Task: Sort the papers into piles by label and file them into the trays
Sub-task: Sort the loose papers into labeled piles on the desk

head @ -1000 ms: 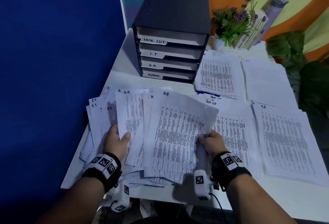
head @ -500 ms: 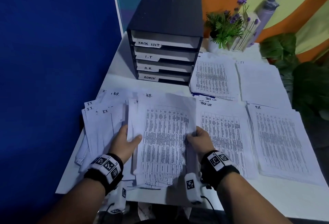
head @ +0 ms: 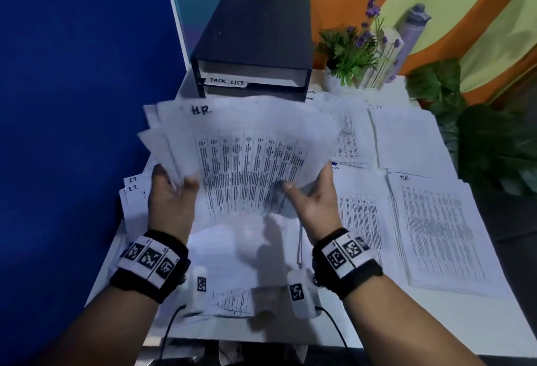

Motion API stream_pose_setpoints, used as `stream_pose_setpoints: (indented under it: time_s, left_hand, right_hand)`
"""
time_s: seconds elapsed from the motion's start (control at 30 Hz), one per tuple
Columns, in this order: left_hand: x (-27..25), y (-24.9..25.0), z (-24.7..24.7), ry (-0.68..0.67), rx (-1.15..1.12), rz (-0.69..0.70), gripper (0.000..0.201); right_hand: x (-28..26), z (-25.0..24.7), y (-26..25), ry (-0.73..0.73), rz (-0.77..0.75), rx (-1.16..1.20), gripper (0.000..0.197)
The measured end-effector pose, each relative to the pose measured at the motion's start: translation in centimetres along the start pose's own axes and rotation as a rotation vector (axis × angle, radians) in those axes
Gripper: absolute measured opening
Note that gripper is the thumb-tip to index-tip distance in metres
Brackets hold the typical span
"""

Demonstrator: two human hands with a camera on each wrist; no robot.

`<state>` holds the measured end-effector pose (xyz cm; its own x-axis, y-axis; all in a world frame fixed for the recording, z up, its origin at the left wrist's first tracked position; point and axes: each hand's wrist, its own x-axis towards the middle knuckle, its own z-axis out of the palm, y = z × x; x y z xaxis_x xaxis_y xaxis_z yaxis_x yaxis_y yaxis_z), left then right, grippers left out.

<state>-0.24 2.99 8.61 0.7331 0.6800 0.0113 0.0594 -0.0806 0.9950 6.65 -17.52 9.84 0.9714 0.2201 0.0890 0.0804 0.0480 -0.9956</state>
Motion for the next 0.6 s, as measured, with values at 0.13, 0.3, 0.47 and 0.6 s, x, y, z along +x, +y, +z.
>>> stream_pose_setpoints:
  time_s: [0.13,0.3,0.47,0.6]
  left_hand:
    - [-0.3,-1.8,0.2,0.026,0.033,-0.016,0.046]
    - [-1.5,-2.9,1.9,-0.008,0.08,-0.117,0.043]
    - [-0.8,-1.3,4.9,0.021,0.151,-0.138,0.029]
    - [-1.3,-1.1,8.6,-0.205,0.171,-0.115,0.022]
  right_hand:
    - [-1.6,0.0,2.7,-0.162,0.092,-0.154,0.047]
    - [-1.5,-0.2,4.0,-0.215,0.122,-0.257,0.043]
    - [0.3,-2.6,1.3,-0.06,0.064,-0.167,0.026]
    - [1.8,-7.0,1.5,0.099,0.163,-0.388,0.006]
